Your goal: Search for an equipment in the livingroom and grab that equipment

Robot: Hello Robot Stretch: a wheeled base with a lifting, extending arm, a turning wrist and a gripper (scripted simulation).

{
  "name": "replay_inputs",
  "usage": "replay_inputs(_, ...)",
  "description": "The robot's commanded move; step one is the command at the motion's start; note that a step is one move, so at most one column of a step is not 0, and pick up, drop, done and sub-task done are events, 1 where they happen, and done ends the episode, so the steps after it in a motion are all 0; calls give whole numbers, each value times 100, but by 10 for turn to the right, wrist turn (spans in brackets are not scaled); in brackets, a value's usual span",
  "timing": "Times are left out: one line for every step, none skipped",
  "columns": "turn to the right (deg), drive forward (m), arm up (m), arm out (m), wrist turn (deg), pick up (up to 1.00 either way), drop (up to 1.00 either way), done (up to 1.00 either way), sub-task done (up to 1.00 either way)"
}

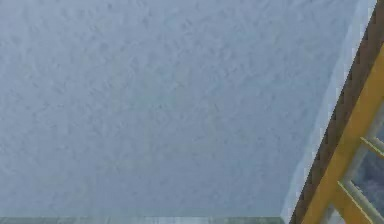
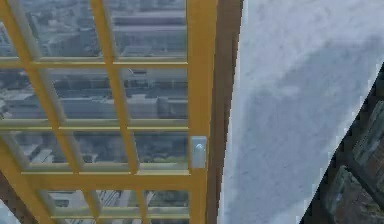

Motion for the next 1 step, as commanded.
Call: replay_inputs(-450, 0, 0, 0, 0, 0, 0, 0, 0)
